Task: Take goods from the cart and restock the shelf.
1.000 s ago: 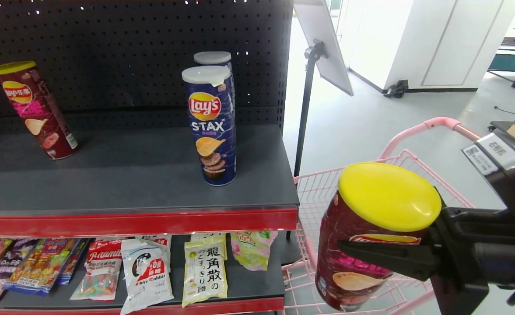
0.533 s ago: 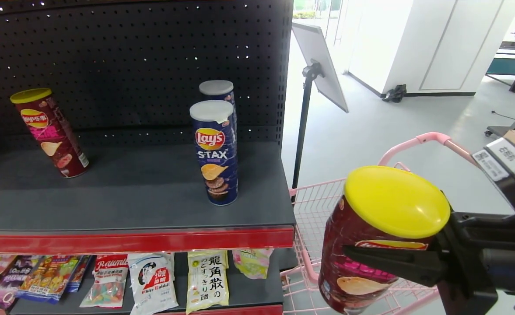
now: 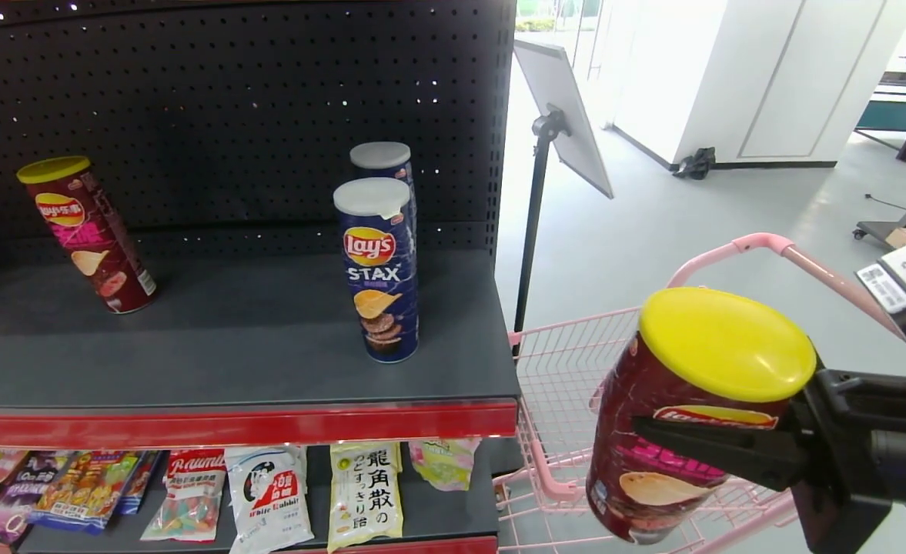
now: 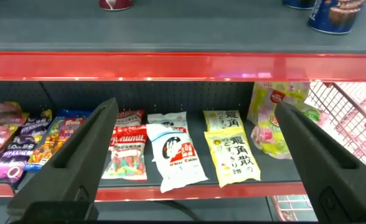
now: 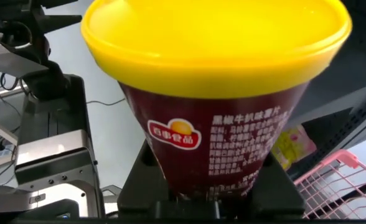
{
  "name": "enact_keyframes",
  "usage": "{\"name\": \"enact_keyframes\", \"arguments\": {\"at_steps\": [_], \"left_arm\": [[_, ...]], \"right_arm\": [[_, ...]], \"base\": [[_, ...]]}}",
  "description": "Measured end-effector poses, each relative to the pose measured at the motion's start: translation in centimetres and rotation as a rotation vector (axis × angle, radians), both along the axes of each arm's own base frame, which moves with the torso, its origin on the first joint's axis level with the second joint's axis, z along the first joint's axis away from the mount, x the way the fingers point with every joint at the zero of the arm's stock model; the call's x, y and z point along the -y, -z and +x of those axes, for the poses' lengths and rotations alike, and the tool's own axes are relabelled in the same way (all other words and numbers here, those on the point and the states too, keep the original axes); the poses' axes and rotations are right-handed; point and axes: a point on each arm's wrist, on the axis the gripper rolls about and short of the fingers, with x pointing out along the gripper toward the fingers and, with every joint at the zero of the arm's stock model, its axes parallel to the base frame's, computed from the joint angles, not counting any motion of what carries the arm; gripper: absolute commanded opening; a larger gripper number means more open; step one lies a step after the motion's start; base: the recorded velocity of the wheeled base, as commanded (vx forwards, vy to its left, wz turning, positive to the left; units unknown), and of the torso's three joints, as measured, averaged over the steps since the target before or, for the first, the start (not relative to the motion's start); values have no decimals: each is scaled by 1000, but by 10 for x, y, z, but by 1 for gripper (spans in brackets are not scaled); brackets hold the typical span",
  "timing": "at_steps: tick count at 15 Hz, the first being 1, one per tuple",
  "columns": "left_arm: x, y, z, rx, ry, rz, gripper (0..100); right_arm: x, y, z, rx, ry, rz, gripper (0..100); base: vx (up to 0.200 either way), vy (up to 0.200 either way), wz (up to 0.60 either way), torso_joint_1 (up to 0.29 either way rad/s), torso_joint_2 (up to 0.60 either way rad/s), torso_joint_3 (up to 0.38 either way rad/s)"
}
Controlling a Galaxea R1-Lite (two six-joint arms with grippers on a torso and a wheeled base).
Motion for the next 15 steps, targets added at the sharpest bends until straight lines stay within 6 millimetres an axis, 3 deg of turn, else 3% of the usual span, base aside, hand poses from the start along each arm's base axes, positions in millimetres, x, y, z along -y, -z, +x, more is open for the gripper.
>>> {"name": "enact_keyframes", "arguments": {"at_steps": [6,15], "left_arm": [[0,0,0,0,0,0,100],[0,0,0,0,0,-5,100]], "right_arm": [[12,14,-18,-22,-21,-12,0],[15,16,-19,-14,49,-27,0]], "base": [[0,0,0,0,0,0],[0,22,0,0,0,0]]}}
